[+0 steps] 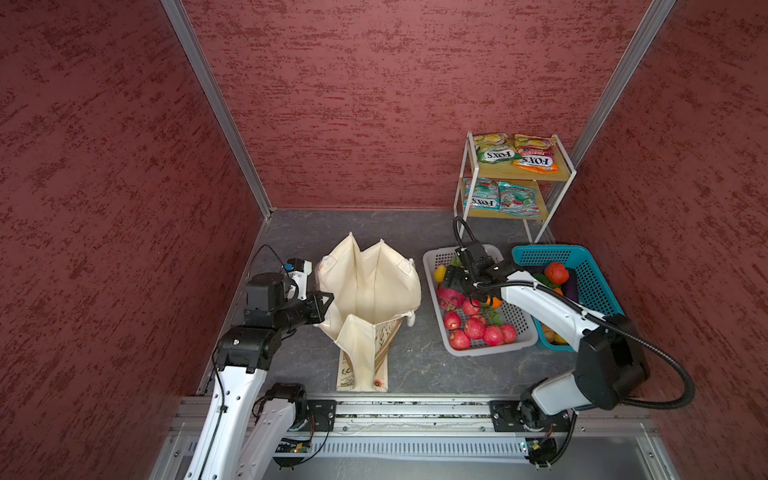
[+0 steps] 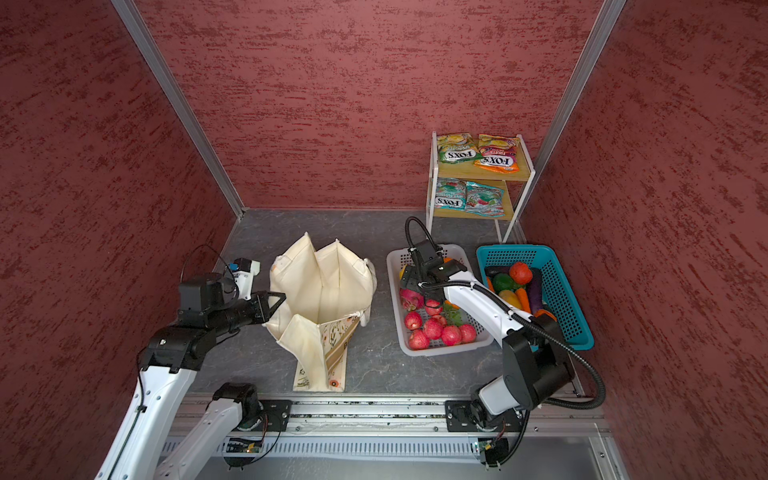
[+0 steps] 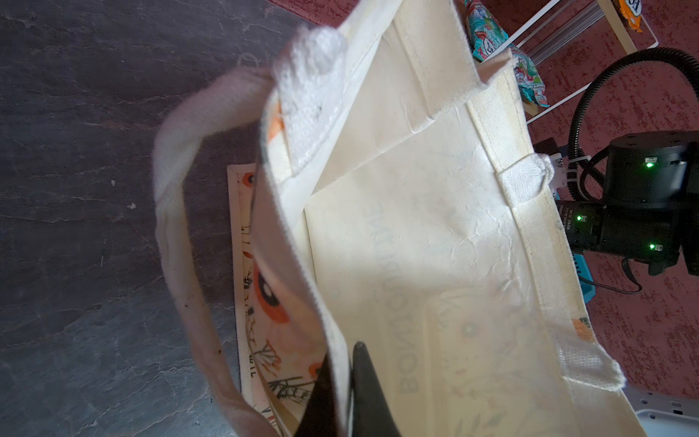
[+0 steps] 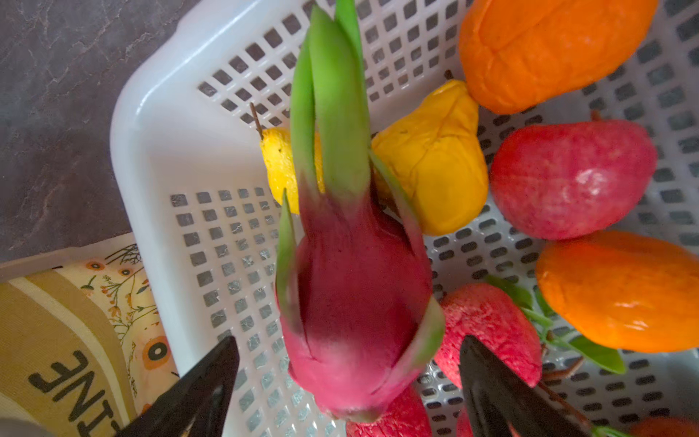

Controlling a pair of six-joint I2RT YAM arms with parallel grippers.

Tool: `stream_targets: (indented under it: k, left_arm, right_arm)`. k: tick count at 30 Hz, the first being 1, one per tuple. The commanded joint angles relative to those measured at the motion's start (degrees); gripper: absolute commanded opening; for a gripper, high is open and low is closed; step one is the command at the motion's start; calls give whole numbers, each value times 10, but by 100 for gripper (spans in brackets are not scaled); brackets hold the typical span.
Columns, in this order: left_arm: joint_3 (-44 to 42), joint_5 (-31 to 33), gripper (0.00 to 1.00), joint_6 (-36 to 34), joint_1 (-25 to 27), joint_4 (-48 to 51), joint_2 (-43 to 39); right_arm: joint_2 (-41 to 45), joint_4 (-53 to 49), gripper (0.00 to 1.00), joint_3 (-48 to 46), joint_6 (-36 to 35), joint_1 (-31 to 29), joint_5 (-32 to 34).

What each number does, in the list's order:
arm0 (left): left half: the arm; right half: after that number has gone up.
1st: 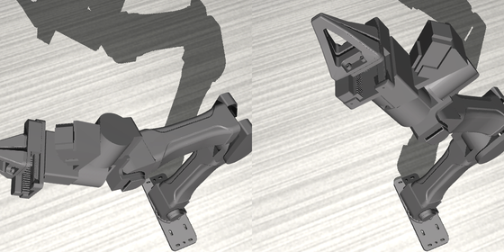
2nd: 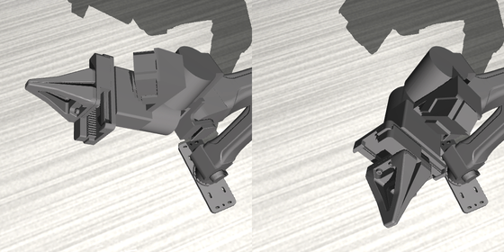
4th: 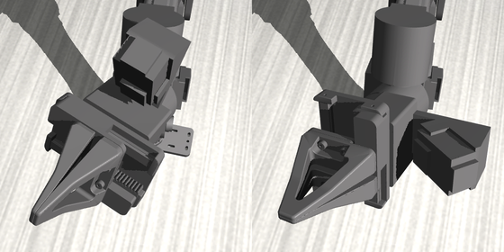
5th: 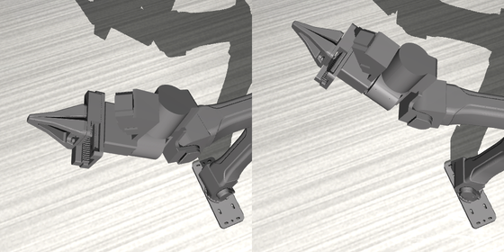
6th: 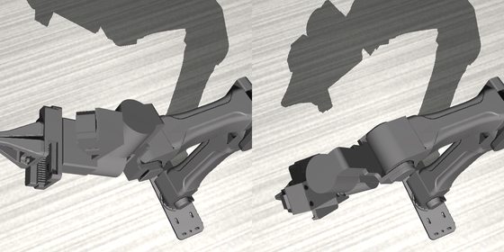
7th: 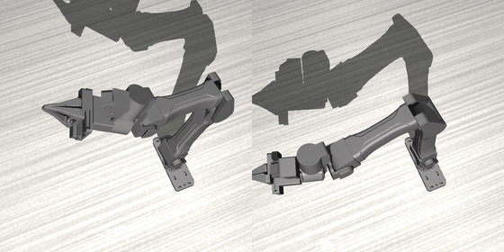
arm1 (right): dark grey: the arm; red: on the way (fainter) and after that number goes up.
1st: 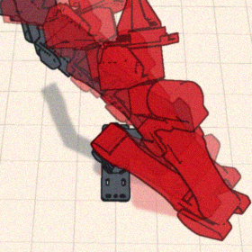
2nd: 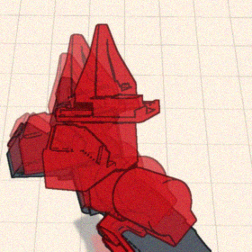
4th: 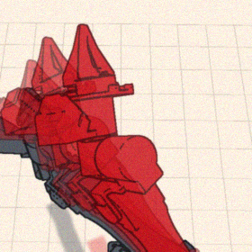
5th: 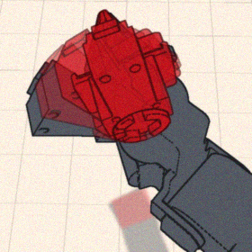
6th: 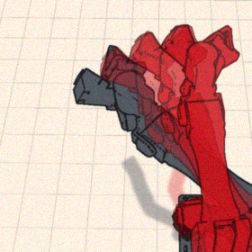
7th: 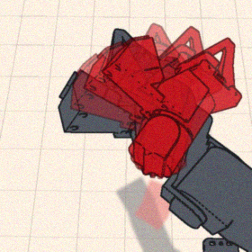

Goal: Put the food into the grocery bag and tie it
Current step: 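Hold the bag open with the left gripper while the right reaches to the dragon fruit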

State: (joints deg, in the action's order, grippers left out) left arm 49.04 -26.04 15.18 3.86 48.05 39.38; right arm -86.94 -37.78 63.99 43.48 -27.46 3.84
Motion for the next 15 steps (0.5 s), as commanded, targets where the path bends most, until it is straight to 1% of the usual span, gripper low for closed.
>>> stream_targets:
  k: [1, 15]
  left_arm:
    - [-16, 20, 10, 2, -1, -20, -3]
    - [-33, 22, 10, 4, 6, -38, -11]
  right_arm:
    - [-12, 17, 92, 23, -1, 5, -5]
    - [-50, -8, 93, 40, 4, 8, 28]
